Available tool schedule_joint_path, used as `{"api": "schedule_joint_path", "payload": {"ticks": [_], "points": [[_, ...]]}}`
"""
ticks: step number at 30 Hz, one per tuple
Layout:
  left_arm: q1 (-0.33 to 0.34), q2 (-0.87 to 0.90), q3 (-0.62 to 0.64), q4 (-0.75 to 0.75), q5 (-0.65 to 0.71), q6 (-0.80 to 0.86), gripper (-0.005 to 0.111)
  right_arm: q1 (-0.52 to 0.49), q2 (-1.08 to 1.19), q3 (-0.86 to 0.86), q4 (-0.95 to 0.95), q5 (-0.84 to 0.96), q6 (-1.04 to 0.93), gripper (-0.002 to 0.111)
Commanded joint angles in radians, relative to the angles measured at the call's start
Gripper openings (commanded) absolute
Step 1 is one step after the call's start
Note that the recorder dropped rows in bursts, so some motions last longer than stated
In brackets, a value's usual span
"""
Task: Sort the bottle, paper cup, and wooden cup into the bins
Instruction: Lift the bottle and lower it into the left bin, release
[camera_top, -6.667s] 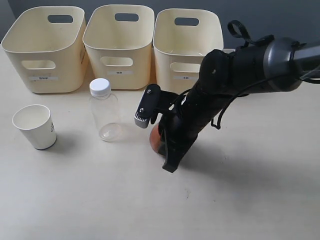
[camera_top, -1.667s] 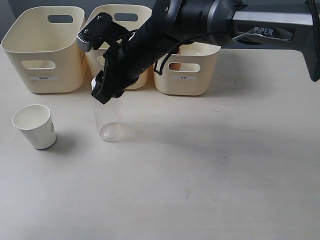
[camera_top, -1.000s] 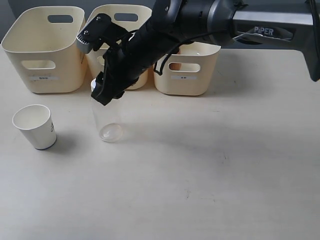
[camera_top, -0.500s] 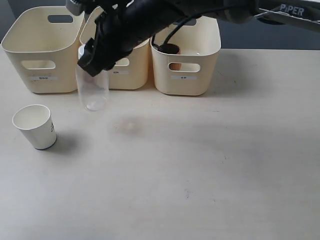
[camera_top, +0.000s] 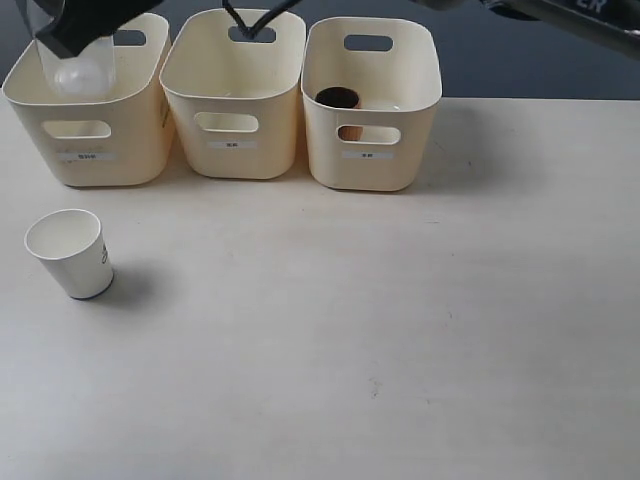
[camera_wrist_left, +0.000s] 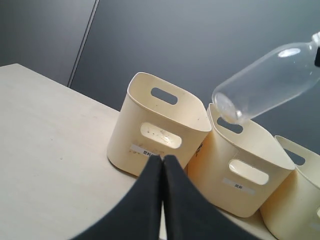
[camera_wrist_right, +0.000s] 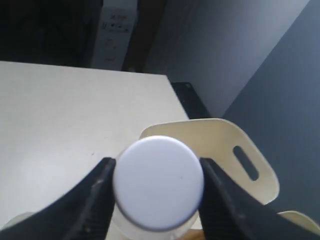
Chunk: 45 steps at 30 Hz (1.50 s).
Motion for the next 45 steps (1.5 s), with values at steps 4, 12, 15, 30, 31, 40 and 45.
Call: {"api": "schedule_joint_path", "payload": {"ticks": [4, 12, 15, 30, 31, 40, 45], "points": [[-0.006, -0.006, 0.000, -0.003, 0.000, 0.002, 0.000, 0.002, 0.030, -0.020, -0.013, -0.193, -0.056, -0.001], [-0.006, -0.006, 0.000, -0.003, 0.000, 0.002, 0.000, 0.002, 0.189, -0.221, 0.008, -0.196, -0.058, -0.001], [-0.006, -0.006, 0.000, -0.003, 0.002, 0.002, 0.000, -0.001, 0.250, -0.296, 0.010, -0.194, -0.058, -0.001], [-0.006, -0.006, 0.000, -0.008, 0.011, 0.000, 0.000, -0.033, 0.422, -0.423, 0.114, -0.266, -0.053, 0.002], [-0.006, -0.006, 0.000, -0.008, 0.011, 0.000, 0.000, -0.033, 0.422, -0.425, 0.114, -0.273, -0.053, 0.006], [-0.006, -0.006, 0.000, -0.008, 0.011, 0.000, 0.000, -0.033, 0.422, -0.428, 0.168, -0.313, -0.053, 0.065], [-0.006, -0.006, 0.000, -0.008, 0.011, 0.000, 0.000, -0.033, 0.420, -0.428, 0.207, -0.295, -0.053, 0.065]]}}
